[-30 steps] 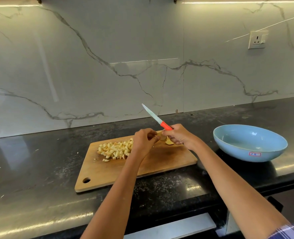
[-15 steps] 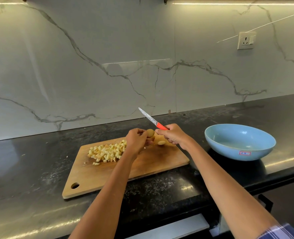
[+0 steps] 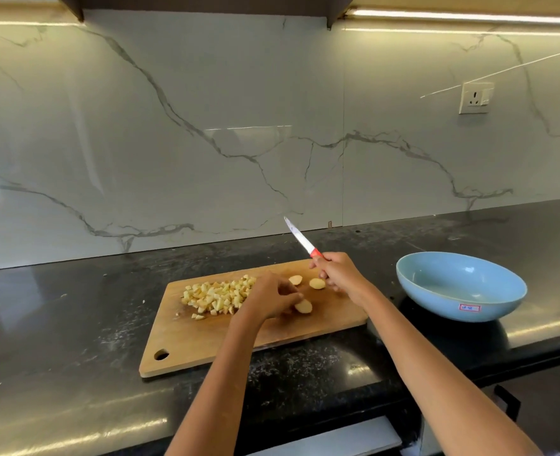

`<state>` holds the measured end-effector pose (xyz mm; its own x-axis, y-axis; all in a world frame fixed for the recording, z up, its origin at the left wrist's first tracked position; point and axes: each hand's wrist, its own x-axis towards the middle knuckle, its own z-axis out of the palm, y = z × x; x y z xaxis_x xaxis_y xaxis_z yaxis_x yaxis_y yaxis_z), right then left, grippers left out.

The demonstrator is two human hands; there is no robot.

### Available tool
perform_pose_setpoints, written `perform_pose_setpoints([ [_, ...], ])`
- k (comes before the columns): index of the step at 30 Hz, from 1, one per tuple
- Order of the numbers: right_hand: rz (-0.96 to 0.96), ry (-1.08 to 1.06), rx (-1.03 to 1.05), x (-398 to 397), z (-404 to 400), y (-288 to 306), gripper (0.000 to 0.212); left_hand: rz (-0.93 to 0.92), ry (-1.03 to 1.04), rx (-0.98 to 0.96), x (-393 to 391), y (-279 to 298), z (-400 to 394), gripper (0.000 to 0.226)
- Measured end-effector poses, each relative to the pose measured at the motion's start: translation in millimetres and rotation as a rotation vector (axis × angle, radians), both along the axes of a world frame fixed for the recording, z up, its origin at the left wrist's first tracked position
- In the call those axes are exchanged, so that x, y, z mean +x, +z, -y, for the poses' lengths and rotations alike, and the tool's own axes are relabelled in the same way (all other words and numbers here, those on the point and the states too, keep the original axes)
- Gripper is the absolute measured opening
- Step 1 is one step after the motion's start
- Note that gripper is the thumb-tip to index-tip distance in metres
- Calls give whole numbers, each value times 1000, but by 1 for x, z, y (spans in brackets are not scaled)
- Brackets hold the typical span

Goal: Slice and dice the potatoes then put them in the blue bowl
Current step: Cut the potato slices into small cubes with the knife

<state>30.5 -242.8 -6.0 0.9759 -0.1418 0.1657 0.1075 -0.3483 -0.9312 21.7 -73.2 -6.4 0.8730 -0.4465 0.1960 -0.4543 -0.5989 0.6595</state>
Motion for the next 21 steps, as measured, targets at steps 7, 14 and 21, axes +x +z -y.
perform_pose_setpoints([
  [7, 88, -134, -462, -29, -5, -13, 28, 109, -75, 63, -4, -6, -2, 51],
  [14, -18, -134, -780, -100, -16, -8, 26, 133, 14, -39, -5, -12, -6, 57],
  [21, -63, -174, -938, -132, -36, 0, 9, 165, 103, -50, -9, -14, -3, 64],
])
